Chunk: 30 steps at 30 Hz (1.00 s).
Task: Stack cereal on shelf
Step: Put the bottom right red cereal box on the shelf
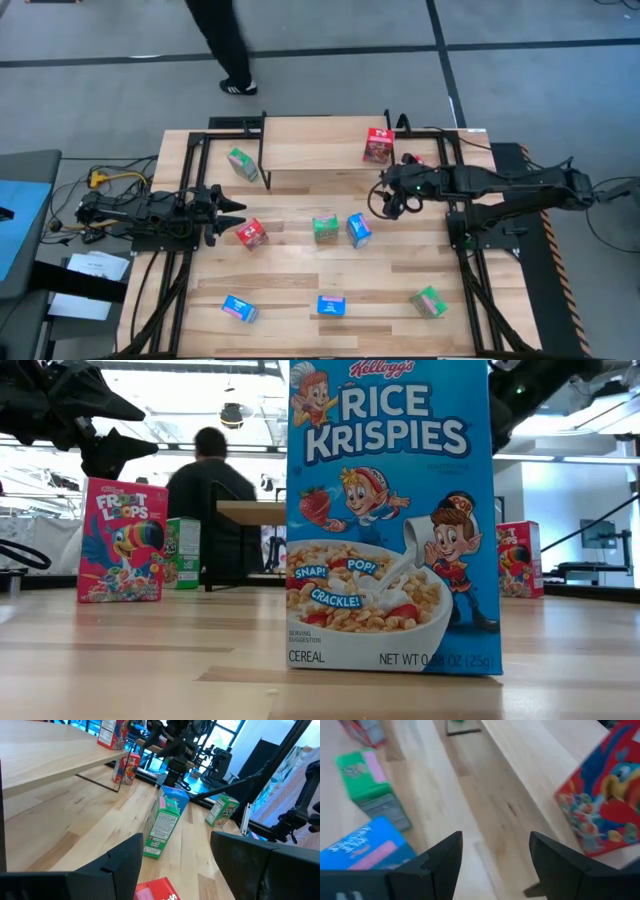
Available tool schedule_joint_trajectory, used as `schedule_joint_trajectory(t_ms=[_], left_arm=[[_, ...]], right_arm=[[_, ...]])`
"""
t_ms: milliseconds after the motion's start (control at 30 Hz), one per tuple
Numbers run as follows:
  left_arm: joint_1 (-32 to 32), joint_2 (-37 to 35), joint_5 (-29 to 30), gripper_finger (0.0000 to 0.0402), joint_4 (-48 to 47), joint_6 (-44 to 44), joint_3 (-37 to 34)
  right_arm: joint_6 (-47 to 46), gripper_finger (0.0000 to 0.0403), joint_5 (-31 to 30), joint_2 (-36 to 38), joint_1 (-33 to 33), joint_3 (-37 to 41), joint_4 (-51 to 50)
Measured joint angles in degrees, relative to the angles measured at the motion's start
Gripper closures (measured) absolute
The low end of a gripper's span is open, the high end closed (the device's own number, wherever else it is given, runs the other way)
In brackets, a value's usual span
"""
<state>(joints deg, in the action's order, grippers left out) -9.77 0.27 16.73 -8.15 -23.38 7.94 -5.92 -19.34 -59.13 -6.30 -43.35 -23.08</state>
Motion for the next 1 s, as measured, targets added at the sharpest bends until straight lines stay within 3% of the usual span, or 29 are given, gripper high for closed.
schedule_joint_trajectory(t_ms=[433,1000], left_arm=[[0.0,0.0,0.1,0.018,-0.2,0.2,0.0],[0.0,0.0,0.5,0.018,-0.2,3.6,0.0]], right_arm=[[1.5,0.0147,-2.0,-0.7,-7.5,0.0,1.1],[3.4,0.0147,-1.9,-5.0,-11.9,-0.1,5.5]])
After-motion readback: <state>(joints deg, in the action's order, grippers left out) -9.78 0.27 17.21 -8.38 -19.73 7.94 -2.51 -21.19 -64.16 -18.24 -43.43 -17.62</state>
